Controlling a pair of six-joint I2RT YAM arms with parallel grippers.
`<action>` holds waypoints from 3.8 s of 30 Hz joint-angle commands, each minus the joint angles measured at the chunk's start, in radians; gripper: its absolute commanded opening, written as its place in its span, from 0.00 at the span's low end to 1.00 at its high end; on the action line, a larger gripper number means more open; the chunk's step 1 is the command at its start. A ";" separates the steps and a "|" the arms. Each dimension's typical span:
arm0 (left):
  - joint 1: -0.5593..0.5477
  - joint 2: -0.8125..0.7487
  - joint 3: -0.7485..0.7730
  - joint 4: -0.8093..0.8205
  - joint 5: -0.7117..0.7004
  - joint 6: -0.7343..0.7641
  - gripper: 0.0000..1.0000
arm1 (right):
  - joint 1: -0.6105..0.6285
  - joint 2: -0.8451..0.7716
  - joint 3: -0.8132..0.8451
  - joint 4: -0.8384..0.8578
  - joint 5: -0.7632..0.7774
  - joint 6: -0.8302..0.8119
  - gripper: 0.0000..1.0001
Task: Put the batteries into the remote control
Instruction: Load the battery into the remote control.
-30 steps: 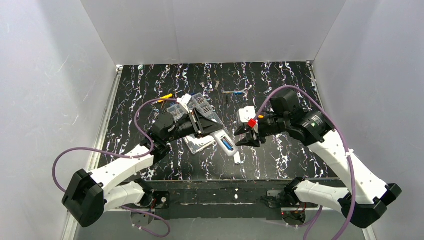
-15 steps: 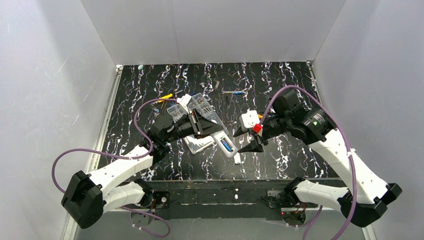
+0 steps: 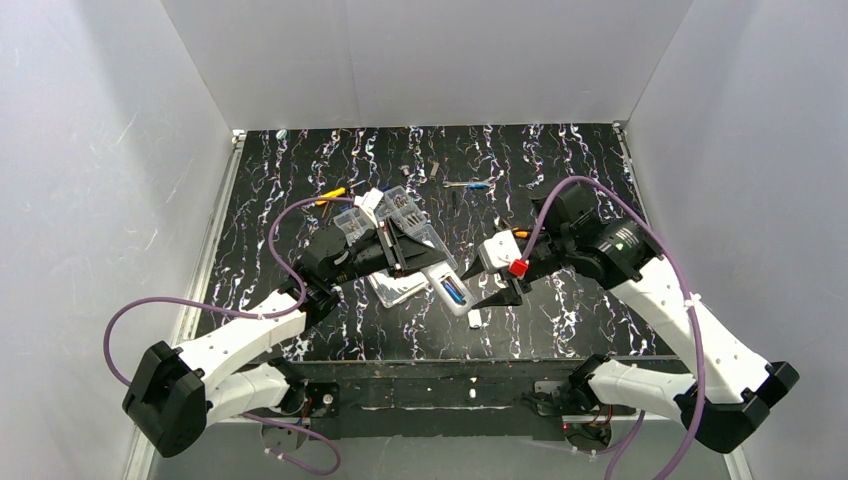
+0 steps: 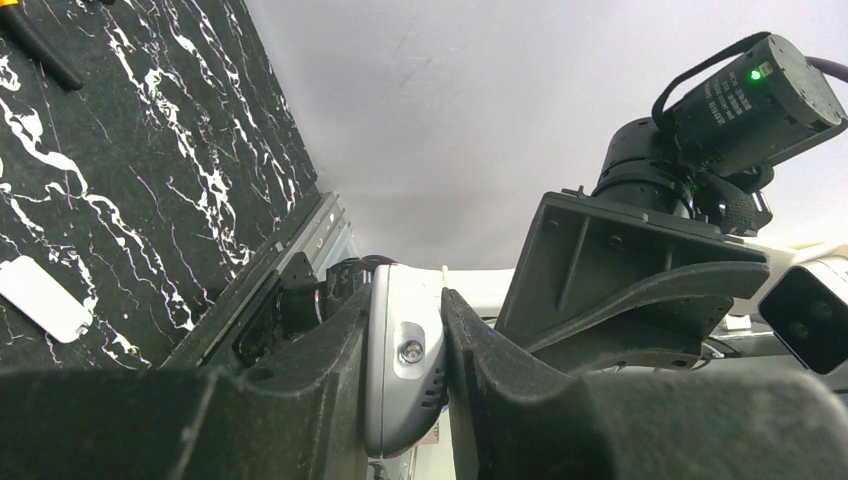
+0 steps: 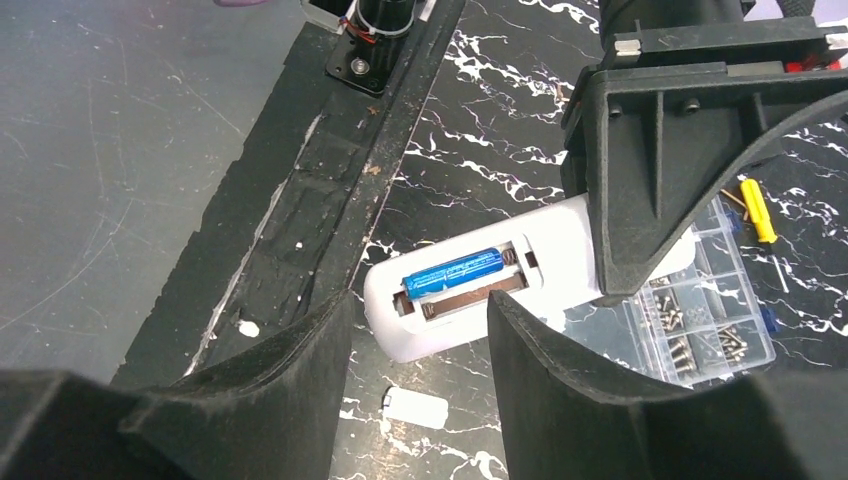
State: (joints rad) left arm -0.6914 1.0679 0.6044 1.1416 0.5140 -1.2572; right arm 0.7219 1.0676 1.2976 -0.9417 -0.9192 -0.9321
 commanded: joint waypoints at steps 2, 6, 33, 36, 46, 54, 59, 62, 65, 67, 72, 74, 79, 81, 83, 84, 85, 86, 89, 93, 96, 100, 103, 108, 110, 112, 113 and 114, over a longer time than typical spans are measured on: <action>-0.005 -0.013 0.030 0.066 0.039 0.005 0.00 | -0.001 0.031 0.035 -0.007 -0.067 -0.052 0.58; -0.006 -0.011 0.031 0.064 0.041 0.005 0.00 | 0.003 0.048 0.043 -0.027 -0.088 -0.066 0.57; -0.005 -0.022 0.038 0.034 0.041 0.002 0.00 | 0.045 0.099 0.051 -0.043 -0.066 -0.067 0.48; -0.006 -0.026 0.033 0.031 0.037 0.004 0.00 | 0.047 0.101 0.049 -0.043 -0.061 -0.069 0.48; -0.005 -0.027 0.029 0.031 0.030 0.005 0.00 | 0.048 0.094 0.043 -0.022 -0.018 -0.077 0.43; -0.006 -0.029 0.029 0.031 0.029 0.005 0.00 | 0.048 0.092 0.034 -0.010 -0.012 -0.071 0.41; -0.005 -0.031 0.026 0.021 0.023 0.009 0.00 | 0.049 0.092 0.032 -0.006 -0.009 -0.071 0.41; -0.006 -0.031 0.025 0.023 0.021 0.010 0.00 | 0.050 0.092 0.031 -0.006 -0.008 -0.070 0.41; -0.006 -0.032 0.025 0.021 0.021 0.010 0.00 | 0.050 0.095 0.032 -0.006 -0.009 -0.069 0.41; -0.006 -0.033 0.024 0.021 0.020 0.009 0.00 | 0.050 0.098 0.032 -0.010 -0.009 -0.068 0.41; -0.005 -0.030 0.025 0.019 0.018 0.009 0.00 | 0.052 0.099 0.031 -0.019 -0.011 -0.069 0.42; -0.006 -0.031 0.026 0.021 0.020 0.010 0.00 | 0.054 0.098 0.029 -0.020 -0.012 -0.069 0.43; -0.006 -0.031 0.024 0.018 0.018 0.011 0.00 | 0.056 0.103 0.027 -0.022 -0.010 -0.069 0.45; -0.006 -0.034 0.022 0.016 0.017 0.013 0.00 | 0.057 0.103 0.028 -0.024 -0.010 -0.070 0.45; -0.005 -0.037 0.022 0.013 0.013 0.014 0.00 | 0.057 0.103 0.028 -0.024 -0.010 -0.071 0.45; -0.005 -0.038 0.023 0.011 0.013 0.016 0.00 | 0.057 0.105 0.028 -0.025 -0.010 -0.071 0.45; -0.005 -0.037 0.022 0.010 0.012 0.016 0.00 | 0.057 0.105 0.028 -0.025 -0.010 -0.070 0.45; -0.006 -0.037 0.023 0.009 0.012 0.015 0.00 | 0.057 0.107 0.027 -0.025 -0.009 -0.072 0.45; -0.005 -0.036 0.024 0.009 0.013 0.015 0.00 | 0.059 0.107 0.025 -0.025 -0.003 -0.074 0.45; -0.006 -0.035 0.028 0.006 0.014 0.014 0.00 | 0.060 0.106 0.017 -0.016 0.015 -0.073 0.44; -0.005 -0.031 0.031 0.010 0.015 0.012 0.00 | 0.060 0.105 0.013 -0.011 0.027 -0.077 0.44; -0.006 -0.028 0.031 0.017 0.018 0.006 0.00 | 0.060 0.105 0.007 -0.004 0.026 -0.077 0.44; -0.006 -0.028 0.032 0.015 0.018 0.006 0.00 | 0.060 0.108 0.006 -0.003 0.026 -0.077 0.44; -0.006 -0.029 0.031 0.015 0.017 0.007 0.00 | 0.060 0.114 0.006 -0.001 0.026 -0.078 0.44; -0.006 -0.028 0.030 0.016 0.015 0.007 0.00 | 0.062 0.118 0.008 -0.002 0.026 -0.077 0.44; -0.006 -0.028 0.029 0.018 0.015 0.006 0.00 | 0.062 0.121 0.007 -0.003 0.024 -0.075 0.44; -0.006 -0.026 0.030 0.020 0.014 0.006 0.00 | 0.062 0.120 0.008 -0.002 0.023 -0.075 0.44; -0.006 -0.026 0.030 0.020 0.014 0.005 0.00 | 0.062 0.120 0.008 -0.002 0.021 -0.075 0.44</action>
State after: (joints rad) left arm -0.6914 1.0695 0.6044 1.0859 0.5091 -1.2533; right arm 0.7757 1.1854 1.3006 -0.9627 -0.8883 -0.9989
